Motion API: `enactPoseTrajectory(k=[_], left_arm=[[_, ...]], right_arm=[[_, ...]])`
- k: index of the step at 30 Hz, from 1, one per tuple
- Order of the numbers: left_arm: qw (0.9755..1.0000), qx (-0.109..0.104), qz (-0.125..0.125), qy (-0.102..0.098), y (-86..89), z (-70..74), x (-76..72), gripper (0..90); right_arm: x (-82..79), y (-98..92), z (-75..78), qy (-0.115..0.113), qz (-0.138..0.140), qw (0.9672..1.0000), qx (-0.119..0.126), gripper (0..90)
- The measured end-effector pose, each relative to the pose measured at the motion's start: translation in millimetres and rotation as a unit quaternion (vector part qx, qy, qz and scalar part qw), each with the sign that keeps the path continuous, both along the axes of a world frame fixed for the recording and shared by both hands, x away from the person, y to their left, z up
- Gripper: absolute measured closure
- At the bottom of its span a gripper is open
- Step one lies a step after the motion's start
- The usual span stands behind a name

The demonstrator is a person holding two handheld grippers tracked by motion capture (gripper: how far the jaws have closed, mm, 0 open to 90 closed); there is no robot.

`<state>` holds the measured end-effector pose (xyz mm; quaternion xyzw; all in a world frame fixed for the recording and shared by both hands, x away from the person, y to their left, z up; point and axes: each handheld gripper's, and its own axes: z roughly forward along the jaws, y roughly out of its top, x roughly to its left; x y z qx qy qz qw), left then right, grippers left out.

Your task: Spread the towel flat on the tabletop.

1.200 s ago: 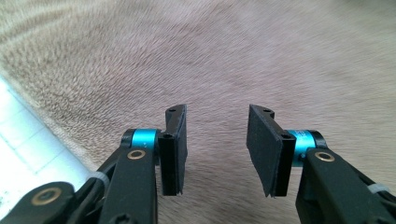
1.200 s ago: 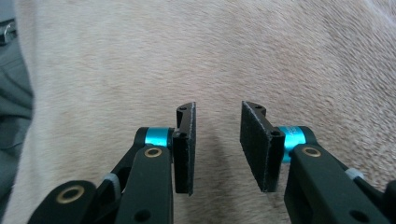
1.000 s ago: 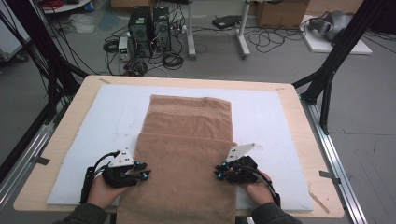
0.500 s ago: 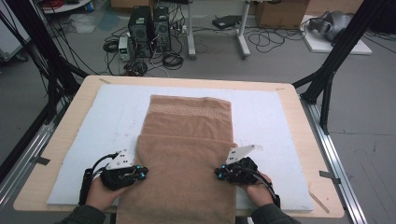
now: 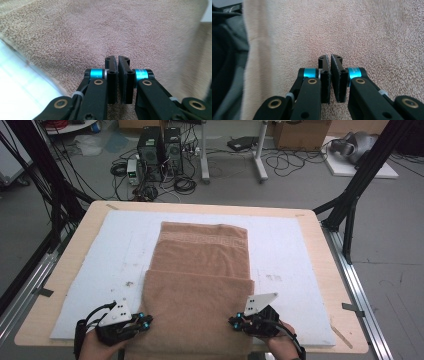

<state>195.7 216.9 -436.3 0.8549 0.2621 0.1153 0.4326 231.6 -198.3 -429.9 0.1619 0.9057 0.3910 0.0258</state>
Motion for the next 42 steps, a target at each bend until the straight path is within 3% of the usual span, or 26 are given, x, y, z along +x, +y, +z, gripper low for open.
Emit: enactPoseTrajectory(k=[4,8,12,22,26,29,32,34,39,42], left_arm=[[1.0000,-0.002,-0.006,0.002,3.9,2.4,-16.1,85.2],[0.9998,-0.018,0.001,-0.005,6.8,9.4,-18.7,74.6],[0.9996,-0.025,0.007,-0.013,6.5,14.3,-5.0,70.4],[0.9998,-0.009,0.016,-0.003,-12.5,0.1,46.7,60.6],[0.9997,-0.003,0.023,-0.003,-17.5,-4.0,58.2,53.6],[0.9997,0.017,0.012,0.011,-21.2,-10.5,61.7,53.5],[0.9998,0.007,0.013,0.012,-19.2,-12.7,61.7,56.4],[0.9998,0.008,0.015,0.012,-17.4,-12.6,62.5,63.1],[0.9998,0.007,0.018,0.009,-18.4,-12.6,61.3,67.9],[0.9998,0.002,0.010,0.019,-17.9,-12.2,61.0,77.2]], right_arm=[[-15.9,2.5,1.6,0.005,0.014,0.9999,0.002,85.8],[-19.2,-0.2,7.9,-0.001,0.028,0.9995,0.018,76.8],[-5.5,-5.8,11.8,-0.009,0.005,0.9999,0.012,73.8],[38.6,-7.4,1.9,-0.003,-0.033,0.9994,0.004,67.6],[48.3,-8.5,-4.0,0.002,-0.043,0.9991,0.004,66.0],[49.0,-6.6,-11.8,0.000,-0.046,0.9989,-0.010,66.1],[48.8,-8.4,-14.0,0.000,-0.052,0.9987,0.001,67.6],[47.7,-7.4,-13.4,-0.007,-0.053,0.9986,-0.006,70.3],[46.8,-4.3,-11.9,-0.008,-0.045,0.9989,-0.014,78.5],[47.3,-3.6,-11.2,-0.007,-0.037,0.9991,-0.018,83.3]])
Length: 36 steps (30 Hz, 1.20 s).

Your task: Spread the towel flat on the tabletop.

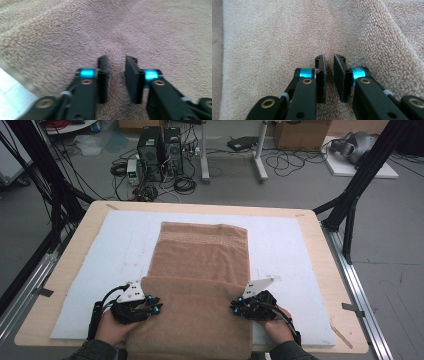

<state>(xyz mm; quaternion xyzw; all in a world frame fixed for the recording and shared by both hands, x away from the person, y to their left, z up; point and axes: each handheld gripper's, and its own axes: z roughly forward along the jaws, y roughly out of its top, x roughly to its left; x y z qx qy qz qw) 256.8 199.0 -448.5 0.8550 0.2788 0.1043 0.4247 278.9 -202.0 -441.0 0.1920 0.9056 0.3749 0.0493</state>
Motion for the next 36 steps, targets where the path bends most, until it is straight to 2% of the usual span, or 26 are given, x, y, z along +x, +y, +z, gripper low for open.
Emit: enactPoseTrajectory(k=[3,6,9,14,20,22,23,25,27,29,31,33,34,36], left_arm=[[1.0000,-0.004,-0.002,0.004,1.3,0.2,-0.7,82.7],[1.0000,-0.005,-0.004,0.004,2.4,1.9,-4.8,83.6],[0.9999,-0.013,-0.008,0.000,6.1,6.2,-14.8,83.6],[0.9996,-0.019,-0.019,-0.005,10.2,11.4,-35.2,83.6],[0.9992,-0.022,-0.033,0.000,15.8,15.3,-67.5,83.1],[0.9990,-0.022,-0.039,-0.002,17.4,16.9,-75.4,80.1],[0.9991,-0.020,-0.038,-0.003,18.0,17.6,-76.3,75.8],[0.9993,-0.020,-0.032,-0.003,19.1,18.6,-73.9,66.6],[0.9995,-0.018,-0.022,-0.008,20.4,18.4,-67.0,62.5],[0.9995,-0.015,-0.025,-0.008,20.1,15.7,-61.8,61.0],[0.9994,-0.004,-0.033,0.001,17.1,9.2,-57.9,62.8],[0.9990,0.008,-0.043,0.008,14.2,3.5,-57.1,72.2],[0.9991,0.007,-0.041,0.001,13.4,1.1,-58.1,74.7],[0.9993,0.001,-0.037,0.009,15.0,1.5,-57.0,81.4]], right_arm=[[0.3,0.5,0.5,0.008,0.003,1.0000,0.002,84.9],[-0.4,-0.2,1.1,0.008,0.004,0.9999,0.004,85.2],[-5.3,-0.3,4.1,0.011,0.010,0.9998,0.012,85.2],[-26.2,1.5,11.1,0.007,0.029,0.9994,0.017,85.2],[-56.2,1.5,14.9,0.003,0.047,0.9987,0.019,84.5],[-63.2,0.9,16.5,0.005,0.056,0.9981,0.025,80.1],[-66.5,0.2,18.4,0.004,0.054,0.9981,0.030,75.4],[-67.3,-2.0,21.3,0.002,0.052,0.9981,0.033,73.3],[-63.9,-4.0,22.5,-0.003,0.043,0.9987,0.028,70.3],[-57.2,-7.1,20.6,-0.005,0.030,0.9994,0.018,68.0],[-52.2,-9.3,16.5,0.003,0.031,0.9993,0.019,68.2],[-49.1,-10.1,10.7,0.010,0.031,0.9994,0.008,70.4],[-48.3,-10.4,8.5,0.014,0.033,0.9993,0.006,72.2],[-48.0,-10.1,3.6,0.026,0.038,0.9989,0.002,79.2]])
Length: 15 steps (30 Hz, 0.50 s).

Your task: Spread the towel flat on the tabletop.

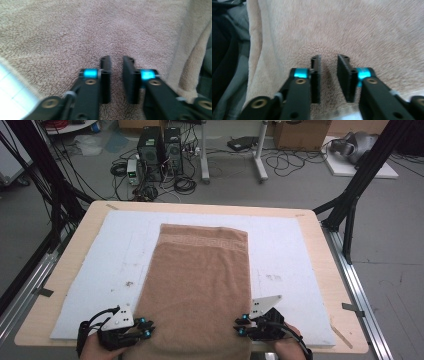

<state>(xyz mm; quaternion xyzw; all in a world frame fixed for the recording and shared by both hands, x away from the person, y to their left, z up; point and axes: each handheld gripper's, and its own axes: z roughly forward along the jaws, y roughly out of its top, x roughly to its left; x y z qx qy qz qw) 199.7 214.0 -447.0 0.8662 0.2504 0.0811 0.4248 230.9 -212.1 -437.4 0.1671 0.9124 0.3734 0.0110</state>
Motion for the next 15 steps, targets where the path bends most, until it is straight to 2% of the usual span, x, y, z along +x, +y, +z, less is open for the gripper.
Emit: enactPoseTrajectory(k=[1,3,4,10,15], left_arm=[[1.0000,-0.001,0.001,0.001,0.8,0.2,-0.3,85.6],[1.0000,0.000,0.005,-0.002,0.5,0.4,-2.2,87.0],[1.0000,-0.003,0.008,-0.002,0.1,0.4,-3.3,87.3],[0.9999,-0.005,0.009,-0.007,-1.7,0.2,-11.4,88.8],[0.9999,-0.009,0.011,-0.005,-1.6,-0.8,-17.6,89.6]], right_arm=[[-0.2,0.3,-1.5,0.003,0.002,1.0000,-0.001,83.1],[1.3,-1.3,-2.4,0.007,0.011,0.9999,0.004,88.5],[2.6,-1.9,-2.6,0.014,0.011,0.9998,0.006,88.8],[5.6,-7.8,-1.0,0.013,0.016,0.9998,-0.002,89.2],[4.8,-12.2,-1.6,0.017,0.013,0.9998,0.003,89.3]])
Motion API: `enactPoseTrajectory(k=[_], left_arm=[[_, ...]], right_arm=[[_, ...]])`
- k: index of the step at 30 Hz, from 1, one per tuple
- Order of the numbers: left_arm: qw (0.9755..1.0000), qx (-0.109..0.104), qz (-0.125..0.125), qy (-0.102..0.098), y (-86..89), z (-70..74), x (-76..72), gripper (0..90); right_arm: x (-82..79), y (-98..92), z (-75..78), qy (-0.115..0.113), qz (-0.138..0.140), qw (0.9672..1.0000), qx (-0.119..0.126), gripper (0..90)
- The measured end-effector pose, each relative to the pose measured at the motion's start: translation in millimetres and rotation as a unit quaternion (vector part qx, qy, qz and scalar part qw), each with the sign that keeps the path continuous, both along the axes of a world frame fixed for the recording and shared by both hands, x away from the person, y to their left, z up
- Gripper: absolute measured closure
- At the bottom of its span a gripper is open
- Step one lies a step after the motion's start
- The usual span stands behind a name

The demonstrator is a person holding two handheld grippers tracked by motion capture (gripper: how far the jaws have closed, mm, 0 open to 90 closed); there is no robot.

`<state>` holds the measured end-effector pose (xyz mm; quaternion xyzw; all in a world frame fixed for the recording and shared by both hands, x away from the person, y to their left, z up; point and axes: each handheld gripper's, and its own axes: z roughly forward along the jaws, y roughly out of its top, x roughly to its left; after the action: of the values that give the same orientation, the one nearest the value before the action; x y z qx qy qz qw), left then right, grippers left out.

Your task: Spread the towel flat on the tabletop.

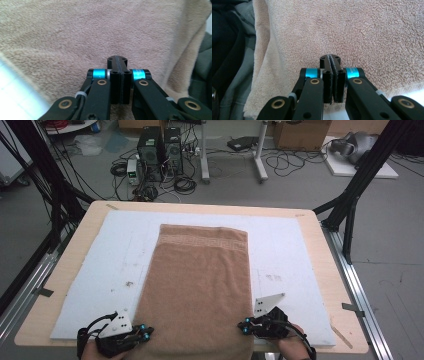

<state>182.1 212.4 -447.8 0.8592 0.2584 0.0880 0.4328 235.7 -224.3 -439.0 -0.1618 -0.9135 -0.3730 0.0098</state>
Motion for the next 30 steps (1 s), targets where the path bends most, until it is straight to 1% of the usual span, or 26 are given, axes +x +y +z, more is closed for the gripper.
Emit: enactPoseTrajectory(k=[1,4,5,6,7,8,11,13,14,15,17,18,20,21,23,24,25,26,27,29,30], left_arm=[[1.0000,0.001,0.001,-0.001,0.2,0.0,-0.1,89.5],[0.9999,-0.011,0.008,-0.003,2.5,2.9,2.2,88.5],[0.9998,-0.018,0.013,-0.002,2.8,4.5,3.6,86.7],[0.9996,-0.024,0.016,-0.002,2.9,6.4,5.1,84.0],[0.9995,-0.027,0.017,-0.002,2.5,7.9,6.6,81.0],[0.9995,-0.029,0.016,-0.003,1.1,10.1,9.7,80.5],[0.9993,-0.033,0.018,-0.004,-3.2,15.8,19.7,74.3],[0.9991,-0.038,0.020,-0.008,-5.2,19.2,26.1,70.9],[0.9989,-0.040,0.023,-0.010,-6.4,21.5,31.3,68.1],[0.9986,-0.045,0.026,-0.012,-7.3,22.7,34.1,65.9],[0.9978,-0.058,0.032,-0.012,-8.0,25.6,42.9,60.0],[0.9975,-0.059,0.036,-0.014,-8.4,26.5,45.2,56.5],[0.9971,-0.056,0.046,-0.022,-9.1,28.5,51.4,51.4],[0.9968,-0.056,0.051,-0.025,-9.7,29.2,53.2,48.3],[0.9968,-0.046,0.056,-0.032,-10.2,31.7,58.4,41.6],[0.9969,-0.043,0.057,-0.032,-10.6,32.9,60.7,39.3],[0.9968,-0.044,0.060,-0.028,-11.2,33.6,63.4,37.4],[0.9970,-0.038,0.063,-0.025,-10.6,34.7,66.4,35.3],[0.9965,-0.041,0.068,-0.025,-10.7,35.0,68.9,32.8],[0.9958,-0.031,0.081,-0.029,-9.4,35.8,74.4,27.7],[0.9955,-0.029,0.086,-0.028,-8.7,36.4,77.4,25.0]], right_arm=[[-0.6,-0.7,0.2,0.002,0.000,1.0000,-0.001,89.3],[-0.8,-1.7,2.0,-0.003,-0.001,1.0000,0.001,88.6],[-0.7,-2.4,3.4,-0.007,-0.003,1.0000,0.005,84.0],[0.8,-3.3,4.8,-0.006,-0.004,0.9999,0.013,81.8],[2.1,-4.2,6.7,-0.005,-0.007,0.9998,0.019,77.4],[3.2,-4.8,8.1,-0.009,-0.012,0.9996,0.022,72.3],[9.6,-6.8,14.2,-0.011,-0.021,0.9990,0.039,65.4],[13.6,-6.8,18.8,-0.021,-0.036,0.9981,0.045,61.0],[14.4,-6.4,20.2,-0.022,-0.041,0.9977,0.049,56.6],[16.7,-5.8,22.1,-0.025,-0.052,0.9967,0.058,53.7],[21.1,-5.0,24.4,-0.033,-0.061,0.9953,0.067,47.7],[23.7,-4.3,25.4,-0.039,-0.069,0.9943,0.071,43.2],[29.0,-3.8,28.0,-0.031,-0.074,0.9937,0.079,40.0],[31.3,-3.2,29.1,-0.035,-0.077,0.9933,0.078,37.5],[36.4,-1.8,30.7,-0.038,-0.082,0.9933,0.072,33.7],[39.1,-1.1,31.2,-0.039,-0.085,0.9933,0.069,31.6],[41.7,-0.9,31.7,-0.041,-0.087,0.9931,0.068,29.4],[44.6,-1.0,32.0,-0.042,-0.091,0.9928,0.066,27.5],[47.3,-1.1,32.4,-0.041,-0.095,0.9925,0.066,26.7],[52.2,-1.5,33.6,-0.044,-0.098,0.9921,0.064,25.3],[54.0,-1.5,34.4,-0.043,-0.101,0.9920,0.063,23.9]])
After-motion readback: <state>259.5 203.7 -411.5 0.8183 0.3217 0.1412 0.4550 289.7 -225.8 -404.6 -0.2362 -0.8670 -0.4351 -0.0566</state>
